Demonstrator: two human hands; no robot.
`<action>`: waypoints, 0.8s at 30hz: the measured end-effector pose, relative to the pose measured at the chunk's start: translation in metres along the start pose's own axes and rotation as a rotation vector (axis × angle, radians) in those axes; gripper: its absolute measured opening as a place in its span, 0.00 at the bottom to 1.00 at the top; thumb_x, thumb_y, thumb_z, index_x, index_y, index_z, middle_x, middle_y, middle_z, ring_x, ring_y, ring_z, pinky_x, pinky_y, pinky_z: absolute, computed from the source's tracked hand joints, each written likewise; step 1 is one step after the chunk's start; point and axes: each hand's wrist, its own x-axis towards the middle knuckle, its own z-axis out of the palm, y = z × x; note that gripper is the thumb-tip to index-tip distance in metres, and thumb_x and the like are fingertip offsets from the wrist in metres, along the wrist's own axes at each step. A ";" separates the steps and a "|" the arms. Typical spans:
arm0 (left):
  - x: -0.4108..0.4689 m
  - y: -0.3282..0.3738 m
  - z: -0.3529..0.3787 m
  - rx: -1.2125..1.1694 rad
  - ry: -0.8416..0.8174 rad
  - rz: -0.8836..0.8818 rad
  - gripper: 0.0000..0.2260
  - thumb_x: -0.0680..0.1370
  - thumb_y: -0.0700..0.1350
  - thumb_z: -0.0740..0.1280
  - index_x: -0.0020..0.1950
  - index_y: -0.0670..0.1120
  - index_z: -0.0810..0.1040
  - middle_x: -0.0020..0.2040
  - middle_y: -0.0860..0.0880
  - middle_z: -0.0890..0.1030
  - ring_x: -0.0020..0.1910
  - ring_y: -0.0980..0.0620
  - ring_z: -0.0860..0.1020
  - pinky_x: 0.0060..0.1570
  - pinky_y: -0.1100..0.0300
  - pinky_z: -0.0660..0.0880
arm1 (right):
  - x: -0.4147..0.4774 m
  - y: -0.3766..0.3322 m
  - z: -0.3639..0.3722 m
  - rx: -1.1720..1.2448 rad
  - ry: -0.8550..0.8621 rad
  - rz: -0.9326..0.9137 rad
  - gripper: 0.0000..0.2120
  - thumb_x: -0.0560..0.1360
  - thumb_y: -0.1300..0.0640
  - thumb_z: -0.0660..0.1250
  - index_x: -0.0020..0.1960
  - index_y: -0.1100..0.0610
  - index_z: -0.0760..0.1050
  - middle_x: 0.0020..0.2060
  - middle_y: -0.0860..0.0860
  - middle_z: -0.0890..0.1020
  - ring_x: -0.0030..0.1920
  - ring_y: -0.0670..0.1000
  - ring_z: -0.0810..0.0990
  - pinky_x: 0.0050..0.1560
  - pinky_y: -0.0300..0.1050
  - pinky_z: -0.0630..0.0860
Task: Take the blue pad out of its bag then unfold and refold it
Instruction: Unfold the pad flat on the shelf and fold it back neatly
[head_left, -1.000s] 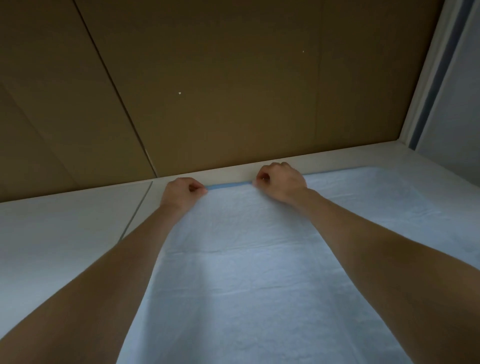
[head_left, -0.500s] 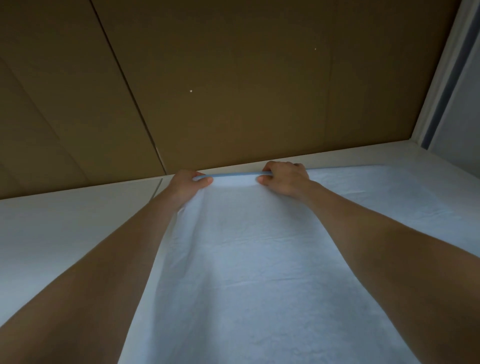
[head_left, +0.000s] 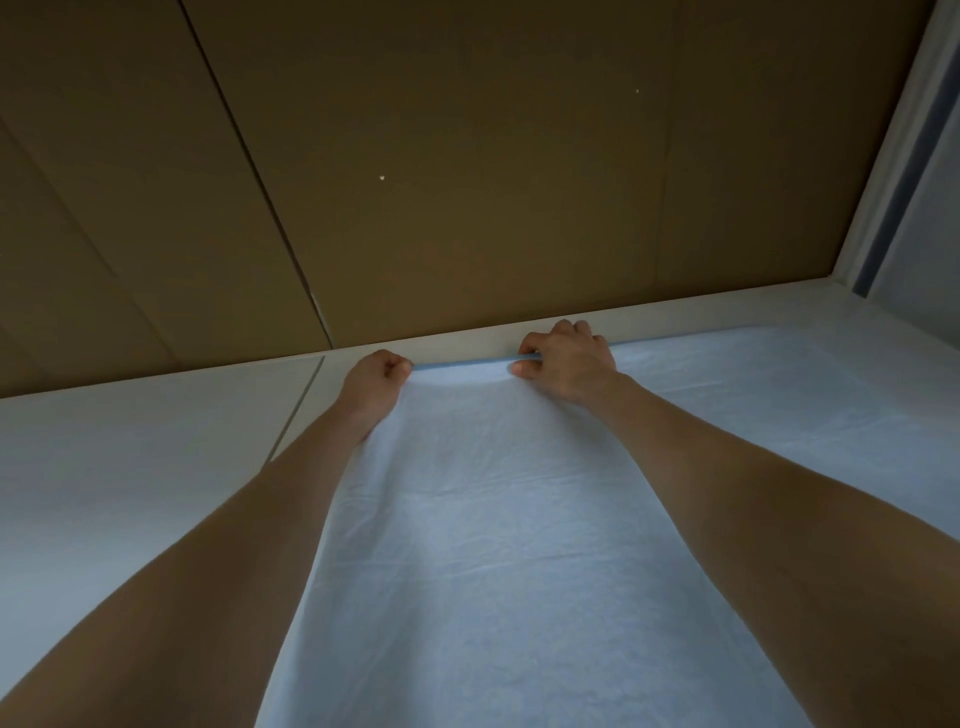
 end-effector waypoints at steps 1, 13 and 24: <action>0.000 0.000 0.001 0.013 -0.006 0.007 0.12 0.81 0.41 0.59 0.60 0.37 0.77 0.59 0.39 0.78 0.60 0.41 0.75 0.58 0.56 0.70 | -0.001 -0.001 0.000 -0.024 -0.009 0.012 0.20 0.79 0.41 0.55 0.67 0.46 0.70 0.63 0.56 0.70 0.65 0.58 0.65 0.66 0.52 0.62; -0.021 0.005 -0.008 0.234 0.094 -0.186 0.13 0.71 0.52 0.74 0.46 0.44 0.79 0.43 0.47 0.79 0.46 0.48 0.78 0.47 0.58 0.73 | -0.035 0.011 -0.007 -0.165 0.102 0.209 0.21 0.79 0.41 0.54 0.68 0.47 0.69 0.63 0.56 0.69 0.64 0.59 0.65 0.58 0.54 0.66; -0.021 0.002 -0.003 0.165 0.086 -0.196 0.16 0.80 0.43 0.60 0.66 0.37 0.73 0.66 0.39 0.74 0.66 0.41 0.71 0.64 0.55 0.67 | -0.036 0.007 0.001 -0.028 0.024 0.178 0.24 0.81 0.44 0.53 0.76 0.46 0.56 0.73 0.57 0.57 0.74 0.58 0.55 0.70 0.54 0.59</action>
